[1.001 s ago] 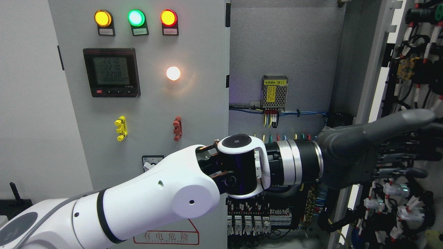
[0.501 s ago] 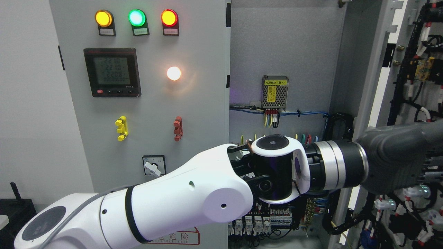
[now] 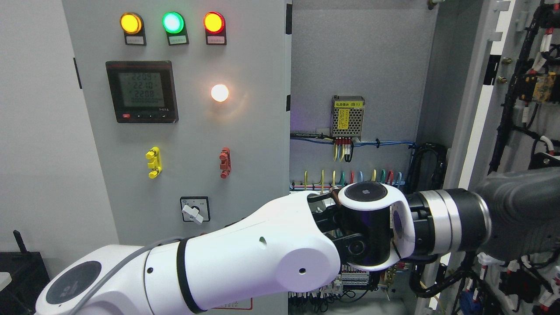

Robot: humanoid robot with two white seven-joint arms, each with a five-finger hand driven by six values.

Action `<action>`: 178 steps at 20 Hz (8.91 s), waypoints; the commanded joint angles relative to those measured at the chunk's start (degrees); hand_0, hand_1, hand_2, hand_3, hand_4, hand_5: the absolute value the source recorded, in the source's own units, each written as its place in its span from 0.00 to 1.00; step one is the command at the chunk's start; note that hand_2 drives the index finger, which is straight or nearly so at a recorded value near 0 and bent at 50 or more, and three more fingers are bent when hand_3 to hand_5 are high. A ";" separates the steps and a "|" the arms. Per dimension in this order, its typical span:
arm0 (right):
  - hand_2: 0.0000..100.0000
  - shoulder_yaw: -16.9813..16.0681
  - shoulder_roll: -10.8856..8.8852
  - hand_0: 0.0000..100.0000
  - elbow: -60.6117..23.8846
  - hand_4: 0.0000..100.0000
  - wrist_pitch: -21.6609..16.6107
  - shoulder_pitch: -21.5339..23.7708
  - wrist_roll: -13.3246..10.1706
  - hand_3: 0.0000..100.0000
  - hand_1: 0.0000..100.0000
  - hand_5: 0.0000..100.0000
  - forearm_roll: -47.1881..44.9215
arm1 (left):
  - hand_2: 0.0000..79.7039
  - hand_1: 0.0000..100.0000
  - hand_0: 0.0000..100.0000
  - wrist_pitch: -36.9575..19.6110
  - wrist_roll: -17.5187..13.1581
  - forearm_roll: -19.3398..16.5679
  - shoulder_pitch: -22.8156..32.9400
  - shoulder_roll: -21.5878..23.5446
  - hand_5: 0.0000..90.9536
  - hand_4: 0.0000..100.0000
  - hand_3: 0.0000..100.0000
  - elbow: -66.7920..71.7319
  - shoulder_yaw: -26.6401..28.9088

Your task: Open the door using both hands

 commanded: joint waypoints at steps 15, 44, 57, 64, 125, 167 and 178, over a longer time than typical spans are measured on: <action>0.00 -0.02 0.00 0.12 0.00 0.00 0.01 0.00 -0.02 0.00 0.39 0.00 0.00 | 0.00 0.39 0.12 2.10 -9.66 -0.41 9.72 37.29 0.00 0.00 0.00 -14.28 -0.27; 0.00 -0.02 0.00 0.12 0.00 0.00 0.01 0.00 -0.02 0.00 0.39 0.00 0.00 | 0.00 0.39 0.12 -30.84 -30.06 -72.71 140.07 21.54 0.00 0.00 0.00 1.06 97.37; 0.00 -0.02 0.00 0.12 0.00 0.00 0.10 0.00 -0.02 0.00 0.39 0.00 0.00 | 0.00 0.39 0.12 -32.00 -10.99 -92.78 117.95 14.40 0.00 0.00 0.00 72.07 83.66; 0.00 -0.02 0.00 0.12 0.00 0.00 0.01 0.00 -0.02 0.00 0.39 0.00 0.00 | 0.00 0.39 0.12 -31.21 -9.23 -93.05 108.09 4.73 0.00 0.00 0.00 81.59 78.57; 0.00 12.54 -20.20 0.12 -101.59 0.00 -19.23 42.98 -0.10 0.00 0.39 0.00 -0.53 | 0.00 0.39 0.12 -10.90 -0.97 -95.42 98.06 0.59 0.00 0.00 0.00 80.19 73.64; 0.00 15.01 -14.59 0.12 -102.57 0.00 -7.22 -4.38 3.57 0.00 0.39 0.00 -9.11 | 0.00 0.39 0.12 -10.90 -0.97 -95.42 98.15 0.59 0.00 0.00 0.00 80.19 73.64; 0.00 14.22 -13.27 0.12 -95.02 0.00 -1.85 -14.32 5.26 0.00 0.39 0.00 -11.78 | 0.00 0.39 0.12 -10.90 -0.97 -95.42 98.15 0.59 0.00 0.00 0.00 80.19 73.64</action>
